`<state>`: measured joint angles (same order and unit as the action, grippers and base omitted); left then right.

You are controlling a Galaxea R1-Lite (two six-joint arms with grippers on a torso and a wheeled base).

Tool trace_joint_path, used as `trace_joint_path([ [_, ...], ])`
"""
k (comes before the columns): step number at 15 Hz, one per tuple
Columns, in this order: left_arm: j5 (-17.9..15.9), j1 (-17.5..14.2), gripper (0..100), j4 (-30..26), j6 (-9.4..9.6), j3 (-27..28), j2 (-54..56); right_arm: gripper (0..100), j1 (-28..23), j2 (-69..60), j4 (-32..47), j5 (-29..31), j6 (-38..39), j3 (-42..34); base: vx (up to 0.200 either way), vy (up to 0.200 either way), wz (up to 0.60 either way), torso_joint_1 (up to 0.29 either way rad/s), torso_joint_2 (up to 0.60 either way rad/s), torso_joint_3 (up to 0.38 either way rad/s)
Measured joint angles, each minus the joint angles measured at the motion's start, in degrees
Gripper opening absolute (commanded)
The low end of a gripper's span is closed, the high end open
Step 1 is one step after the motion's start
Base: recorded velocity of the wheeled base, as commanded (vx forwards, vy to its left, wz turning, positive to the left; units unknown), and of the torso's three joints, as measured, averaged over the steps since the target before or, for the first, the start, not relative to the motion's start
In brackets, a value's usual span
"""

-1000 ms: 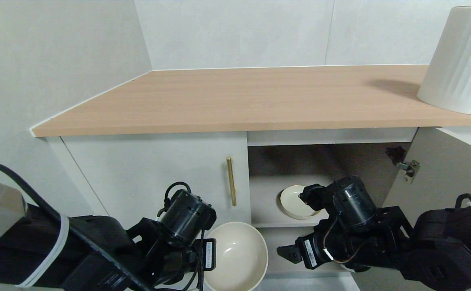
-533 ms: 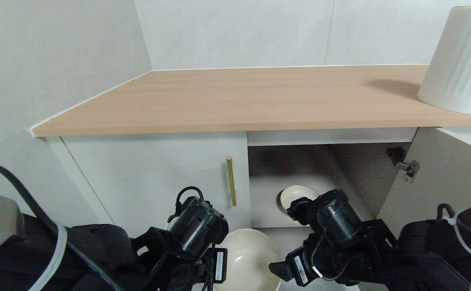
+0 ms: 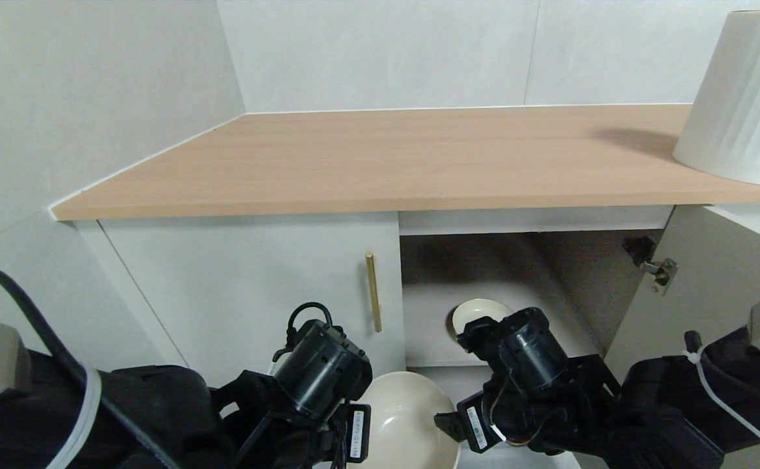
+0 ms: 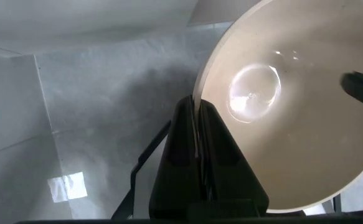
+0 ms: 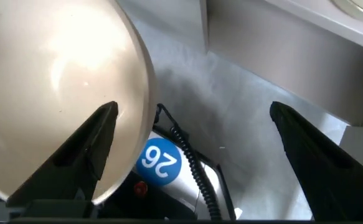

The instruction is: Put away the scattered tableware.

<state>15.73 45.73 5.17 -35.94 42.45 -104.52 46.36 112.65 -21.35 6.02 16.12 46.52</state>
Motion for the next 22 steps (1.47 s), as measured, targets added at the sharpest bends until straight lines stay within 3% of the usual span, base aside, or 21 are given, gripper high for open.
trace_joint_path([
  [12, -0.2, 0.1, 0, 0.2, 0.02, -0.1, -0.3, 0, 0.0, 1.0, -0.1, 0.8, 0.0, 0.0, 0.000, 0.000, 0.00, 0.000, 0.00, 0.000],
  [13, -0.1, 0.1, 100, 0.1, 0.06, -0.1, -0.3, 0, 0.0, 1.0, -0.1, 0.9, 0.0, 0.0, 0.000, 0.000, 0.00, 0.000, 0.00, 0.000],
  [22, 0.1, 0.0, 100, 0.0, 0.02, 0.2, 0.4, 0, -2.1, 1.7, 0.5, 5.1, -1.1, 0.0, 0.000, 0.000, 0.00, 0.000, 0.00, 0.000],
])
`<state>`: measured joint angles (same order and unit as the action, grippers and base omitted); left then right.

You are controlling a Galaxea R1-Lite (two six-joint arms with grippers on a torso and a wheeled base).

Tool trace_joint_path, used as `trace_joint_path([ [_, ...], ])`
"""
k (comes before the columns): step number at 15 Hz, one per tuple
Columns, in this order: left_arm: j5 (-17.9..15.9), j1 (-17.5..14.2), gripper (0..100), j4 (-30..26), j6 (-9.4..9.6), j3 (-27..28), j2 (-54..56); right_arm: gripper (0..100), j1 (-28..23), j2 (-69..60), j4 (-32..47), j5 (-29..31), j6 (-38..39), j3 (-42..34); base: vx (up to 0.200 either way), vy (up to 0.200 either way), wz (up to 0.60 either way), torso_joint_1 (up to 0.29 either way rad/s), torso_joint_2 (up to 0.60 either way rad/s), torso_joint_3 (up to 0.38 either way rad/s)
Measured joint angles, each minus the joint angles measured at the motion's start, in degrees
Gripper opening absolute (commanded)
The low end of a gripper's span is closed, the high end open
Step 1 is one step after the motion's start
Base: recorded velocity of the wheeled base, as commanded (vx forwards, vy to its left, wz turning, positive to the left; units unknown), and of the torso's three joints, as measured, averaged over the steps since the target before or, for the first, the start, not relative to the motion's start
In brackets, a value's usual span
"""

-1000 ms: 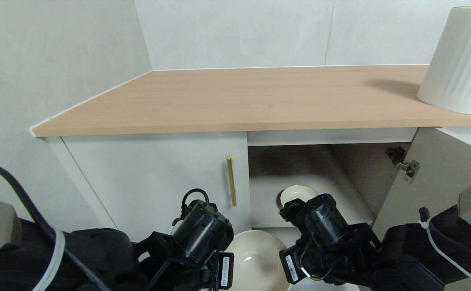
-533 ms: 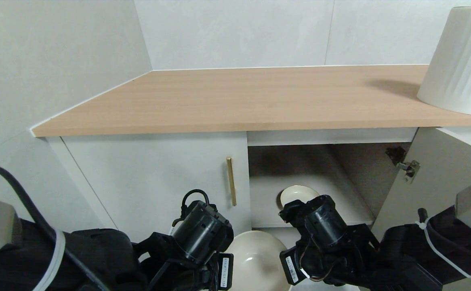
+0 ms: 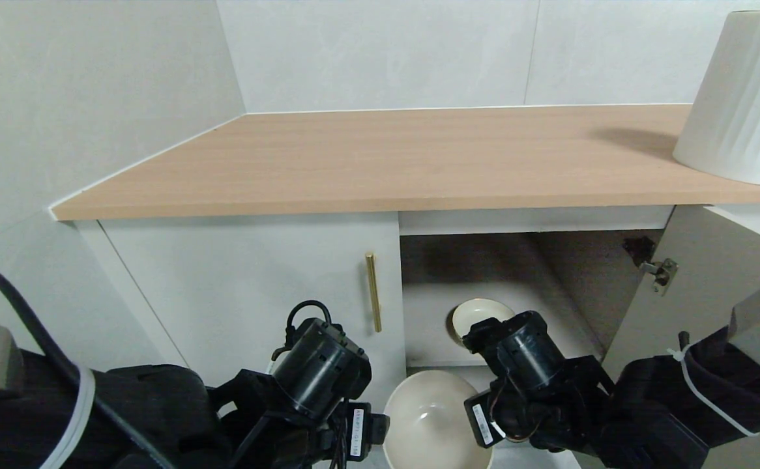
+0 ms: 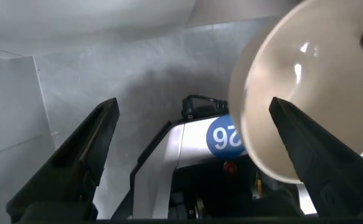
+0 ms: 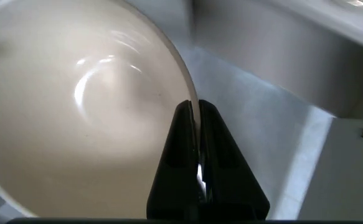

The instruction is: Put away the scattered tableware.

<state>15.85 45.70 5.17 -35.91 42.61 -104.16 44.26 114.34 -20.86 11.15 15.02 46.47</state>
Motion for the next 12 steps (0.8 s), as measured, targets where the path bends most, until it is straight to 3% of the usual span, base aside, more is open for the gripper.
trace_joint_path([
  [6, -0.1, -0.3, 100, 0.0, 0.06, 0.1, 0.7, 0, -7.2, 0.3, 1.0, 1.8, 1.2, 0.2, 0.000, 0.000, 0.00, 0.000, 0.00, 0.000],
  [12, -0.1, -0.4, 100, -0.5, 0.06, 0.1, 1.9, 0, -11.3, 2.6, 12.5, 1.5, 21.9, 12.6, 0.000, 0.000, 0.00, 0.000, 0.00, 0.000],
])
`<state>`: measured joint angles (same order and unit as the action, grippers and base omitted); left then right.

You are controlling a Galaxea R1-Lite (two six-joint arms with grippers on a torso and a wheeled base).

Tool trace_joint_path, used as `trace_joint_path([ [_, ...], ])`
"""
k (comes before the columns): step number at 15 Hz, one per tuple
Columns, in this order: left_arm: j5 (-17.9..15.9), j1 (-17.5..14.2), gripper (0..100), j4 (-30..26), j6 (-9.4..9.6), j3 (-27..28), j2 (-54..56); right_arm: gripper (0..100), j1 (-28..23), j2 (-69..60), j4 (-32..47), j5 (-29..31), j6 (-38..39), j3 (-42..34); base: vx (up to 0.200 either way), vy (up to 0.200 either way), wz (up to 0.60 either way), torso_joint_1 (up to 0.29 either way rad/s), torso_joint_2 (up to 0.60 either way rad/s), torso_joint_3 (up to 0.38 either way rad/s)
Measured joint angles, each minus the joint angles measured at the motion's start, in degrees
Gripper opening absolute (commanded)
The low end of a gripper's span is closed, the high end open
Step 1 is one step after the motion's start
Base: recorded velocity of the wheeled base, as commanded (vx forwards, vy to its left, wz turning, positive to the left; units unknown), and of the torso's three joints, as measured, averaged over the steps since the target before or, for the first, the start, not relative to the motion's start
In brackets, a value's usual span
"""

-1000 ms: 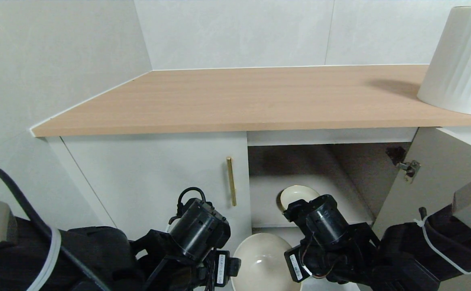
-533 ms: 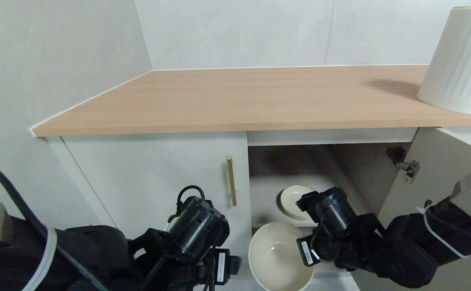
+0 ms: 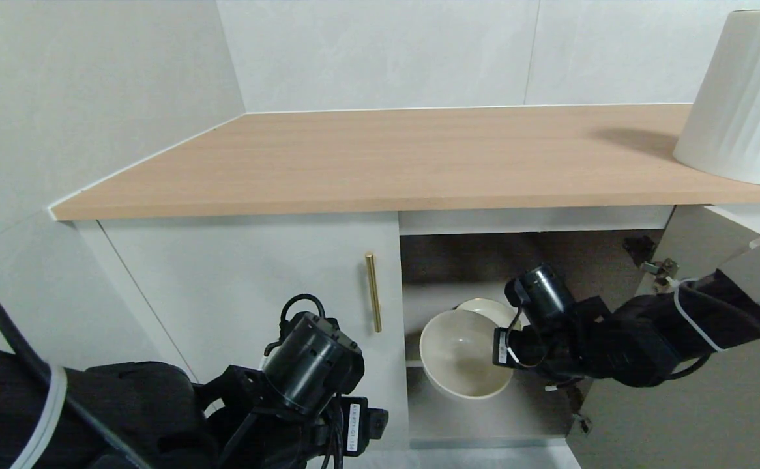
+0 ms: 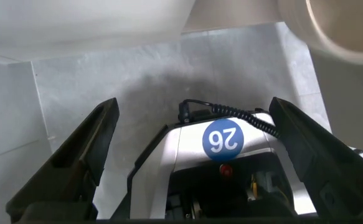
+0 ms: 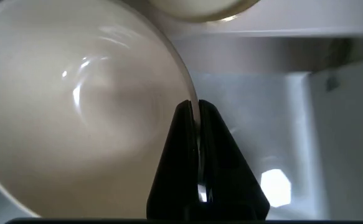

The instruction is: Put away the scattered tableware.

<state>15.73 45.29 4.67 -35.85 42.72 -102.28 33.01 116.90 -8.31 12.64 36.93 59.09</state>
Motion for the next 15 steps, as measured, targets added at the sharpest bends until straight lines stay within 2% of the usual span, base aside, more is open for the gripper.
trace_joint_path([
  [2, 0.0, -0.2, 100, -0.4, 0.00, 0.1, 0.2, 0, -1.3, 1.3, 3.7, -0.1, 6.0, 5.2, 0.000, 0.000, 0.00, 0.000, 0.00, 0.000],
  [4, 0.0, -0.2, 100, -0.4, 0.02, 0.1, 0.2, 0, -2.9, 3.2, 4.3, 0.3, 8.4, 8.5, 0.000, 0.000, 0.00, 0.000, 0.00, 0.000],
  [10, 0.0, -0.2, 100, -0.5, 0.02, 0.2, 0.0, 0, -5.1, 8.6, 4.2, 7.2, 9.7, 13.2, 0.000, 0.000, 0.00, 0.000, 0.00, 0.000],
  [15, 0.0, -0.4, 100, -0.5, 0.00, 0.2, -0.3, 0, -7.1, 12.9, 4.3, 9.0, 10.4, 17.9, 0.000, 0.000, 0.00, 0.000, 0.00, 0.000],
])
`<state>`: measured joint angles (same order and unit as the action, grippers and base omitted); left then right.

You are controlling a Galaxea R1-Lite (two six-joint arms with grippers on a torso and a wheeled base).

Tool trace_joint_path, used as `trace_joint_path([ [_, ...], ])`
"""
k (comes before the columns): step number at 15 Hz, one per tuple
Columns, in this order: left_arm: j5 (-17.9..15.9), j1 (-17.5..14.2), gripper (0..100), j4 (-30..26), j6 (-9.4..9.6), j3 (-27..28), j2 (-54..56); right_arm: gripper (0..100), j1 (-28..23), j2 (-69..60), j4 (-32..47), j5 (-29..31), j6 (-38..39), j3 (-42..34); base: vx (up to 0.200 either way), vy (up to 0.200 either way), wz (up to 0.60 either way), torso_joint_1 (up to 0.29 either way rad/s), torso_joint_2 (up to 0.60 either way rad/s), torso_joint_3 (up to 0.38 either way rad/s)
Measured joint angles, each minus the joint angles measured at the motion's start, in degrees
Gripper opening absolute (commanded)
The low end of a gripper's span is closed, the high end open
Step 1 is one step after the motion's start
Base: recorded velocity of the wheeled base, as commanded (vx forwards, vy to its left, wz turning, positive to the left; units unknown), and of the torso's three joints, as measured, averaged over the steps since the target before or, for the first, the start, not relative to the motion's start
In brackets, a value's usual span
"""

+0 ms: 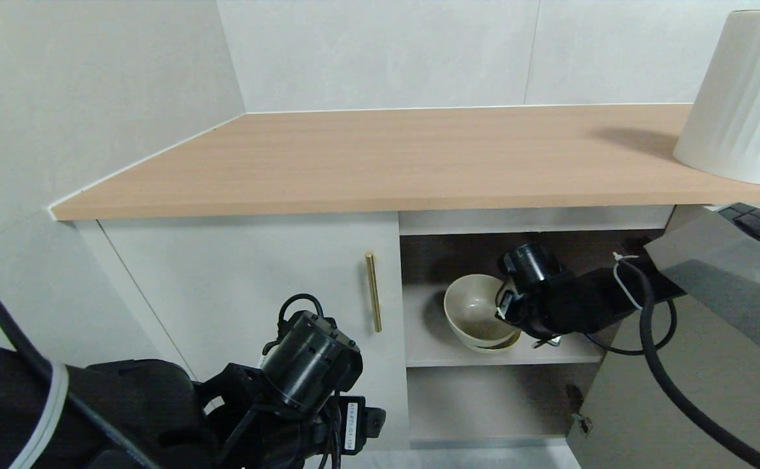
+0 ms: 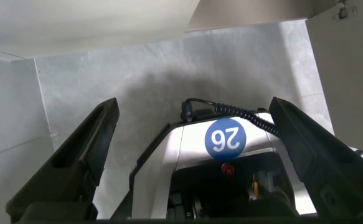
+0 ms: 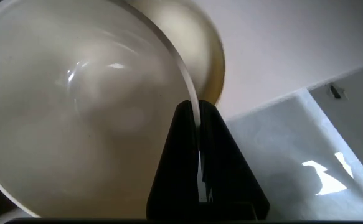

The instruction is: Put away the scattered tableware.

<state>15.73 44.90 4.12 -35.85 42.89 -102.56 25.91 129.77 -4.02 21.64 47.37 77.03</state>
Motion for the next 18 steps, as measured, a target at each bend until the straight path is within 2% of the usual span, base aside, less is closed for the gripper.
trace_joint_path([
  [3, 0.0, -0.2, 100, 0.0, 0.02, 0.0, -0.5, 0, -1.2, 2.2, 0.0, 1.7, 0.1, 2.4, 0.000, 0.000, 0.00, 0.000, 0.00, 0.000],
  [13, 0.0, -0.4, 100, 0.0, 0.02, 0.0, -0.8, 0, -2.2, 5.3, 0.0, 1.8, 0.0, 4.2, 0.000, 0.000, 0.00, 0.000, 0.00, 0.000],
  [14, 0.0, -0.4, 100, 0.0, 0.02, 0.0, -0.8, 100, -2.2, 5.3, 0.0, 1.8, 0.0, 4.2, 0.000, 0.000, 0.00, 0.000, 0.00, 0.000],
  [18, 0.0, -0.4, 100, 0.0, 0.02, 0.0, -0.8, 100, -2.1, 5.2, 0.0, 1.7, 0.0, 3.9, 0.000, 0.000, 0.00, 0.000, 0.00, 0.000],
])
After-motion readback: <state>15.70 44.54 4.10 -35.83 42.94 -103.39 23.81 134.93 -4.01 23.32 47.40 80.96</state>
